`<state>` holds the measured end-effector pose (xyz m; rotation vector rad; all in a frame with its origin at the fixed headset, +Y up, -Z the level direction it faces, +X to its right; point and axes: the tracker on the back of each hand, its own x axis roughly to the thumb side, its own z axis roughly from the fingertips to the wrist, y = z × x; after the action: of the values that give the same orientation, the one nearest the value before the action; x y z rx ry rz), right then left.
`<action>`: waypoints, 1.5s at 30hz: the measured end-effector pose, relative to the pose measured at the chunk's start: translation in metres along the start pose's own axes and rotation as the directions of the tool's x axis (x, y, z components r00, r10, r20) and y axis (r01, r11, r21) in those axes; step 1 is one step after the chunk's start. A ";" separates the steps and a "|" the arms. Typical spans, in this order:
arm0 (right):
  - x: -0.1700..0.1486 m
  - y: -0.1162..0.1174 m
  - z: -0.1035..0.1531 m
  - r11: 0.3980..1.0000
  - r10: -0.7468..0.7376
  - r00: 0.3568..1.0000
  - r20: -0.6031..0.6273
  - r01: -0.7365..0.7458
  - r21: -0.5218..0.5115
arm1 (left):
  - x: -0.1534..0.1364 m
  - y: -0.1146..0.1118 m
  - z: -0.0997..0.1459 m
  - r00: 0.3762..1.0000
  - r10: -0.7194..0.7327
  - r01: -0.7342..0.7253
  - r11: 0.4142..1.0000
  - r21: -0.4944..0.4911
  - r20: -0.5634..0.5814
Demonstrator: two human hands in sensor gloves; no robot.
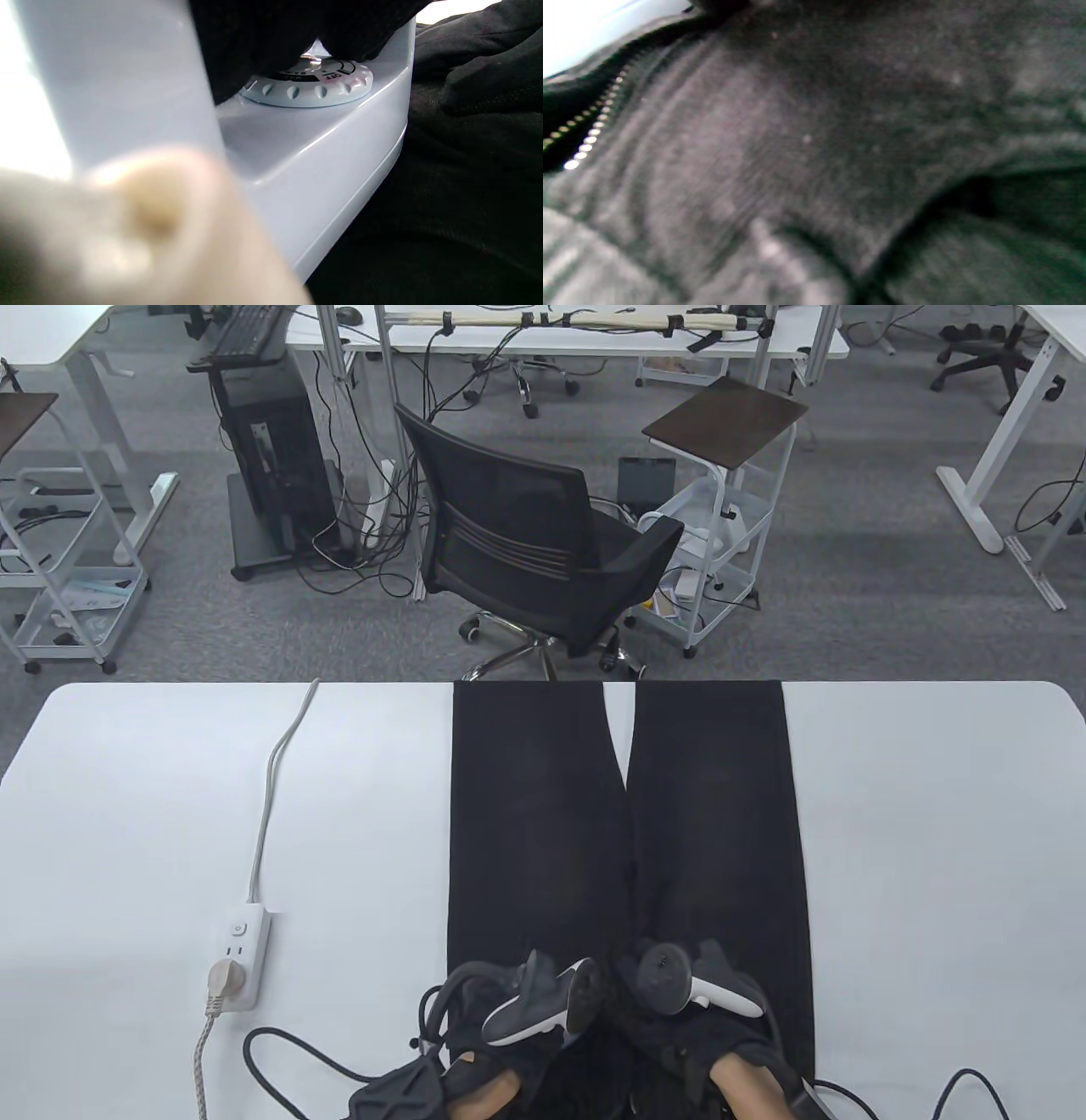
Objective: Iron trousers with electric iron on table
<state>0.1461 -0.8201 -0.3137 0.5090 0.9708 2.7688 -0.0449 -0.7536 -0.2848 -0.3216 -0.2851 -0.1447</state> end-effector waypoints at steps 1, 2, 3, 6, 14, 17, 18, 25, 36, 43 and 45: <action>0.000 0.000 0.000 1.000 0.002 1.000 -0.001 -0.002 0.000 | -0.002 0.000 0.000 1.000 0.006 -0.006 1.000 -0.003 0.001; 0.000 0.000 0.000 1.000 0.003 1.000 -0.001 -0.003 0.000 | -0.004 0.000 -0.002 1.000 0.013 -0.013 1.000 -0.008 -0.008; 0.000 0.000 0.000 1.000 0.002 1.000 -0.001 -0.002 0.001 | -0.005 0.001 -0.005 1.000 0.016 -0.016 1.000 -0.022 -0.001; 0.001 0.000 -0.001 1.000 0.007 1.000 -0.001 -0.007 0.000 | -0.010 0.006 -0.024 1.000 0.013 -0.013 1.000 -0.002 -0.009; 0.003 0.001 -0.001 1.000 0.025 1.000 0.002 -0.025 -0.007 | -0.023 0.030 -0.098 0.995 0.024 -0.020 0.999 0.046 -0.092; 0.003 0.001 -0.001 1.000 0.026 1.000 0.004 -0.026 -0.008 | -0.037 0.039 -0.129 0.986 0.073 -0.075 0.997 -0.004 -0.151; 0.003 0.001 -0.001 1.000 0.027 1.000 0.004 -0.027 -0.008 | -0.043 0.040 -0.140 0.977 0.104 -0.104 0.995 0.006 -0.185; 0.004 0.002 -0.001 0.999 0.037 0.999 0.009 -0.036 -0.008 | -0.078 0.049 -0.178 0.933 0.117 -0.114 0.993 0.027 -0.340; 0.003 0.002 -0.001 1.000 0.028 0.999 0.019 -0.028 0.010 | -0.082 0.050 -0.171 0.926 0.160 -0.189 0.981 -0.053 -0.343; 0.001 0.001 -0.001 1.000 0.022 1.000 0.019 -0.022 0.014 | -0.048 0.037 -0.117 0.978 0.115 -0.133 0.986 -0.097 -0.172; 0.001 0.001 -0.001 1.000 0.018 1.000 0.020 -0.019 0.013 | -0.038 0.031 -0.096 0.990 0.099 -0.110 0.988 -0.106 -0.101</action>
<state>0.1447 -0.8214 -0.3137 0.5491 0.9851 2.7700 -0.0506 -0.7528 -0.3921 -0.4384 -0.1654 -0.0726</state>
